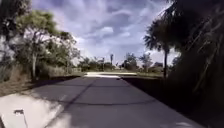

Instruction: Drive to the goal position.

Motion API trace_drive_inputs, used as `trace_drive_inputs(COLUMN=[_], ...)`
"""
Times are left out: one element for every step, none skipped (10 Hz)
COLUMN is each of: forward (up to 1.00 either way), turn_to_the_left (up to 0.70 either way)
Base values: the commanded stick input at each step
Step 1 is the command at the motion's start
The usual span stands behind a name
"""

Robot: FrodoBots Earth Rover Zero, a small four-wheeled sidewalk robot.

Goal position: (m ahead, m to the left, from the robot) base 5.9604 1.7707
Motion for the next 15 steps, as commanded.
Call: trace_drive_inputs(forward=[1.00, 1.00, 1.00, 1.00, 1.00, 1.00, 1.00, 0.99, 0.97, 0.95, 0.95, 0.95, 0.95, 0.95, 0.95], turn_to_the_left=[0.00, 0.00, 0.00, 0.00, 0.00, 0.00, 0.00, 0.00, 0.00, 0.00, 0.00, 0.00, 0.00, 0.00, 0.00])
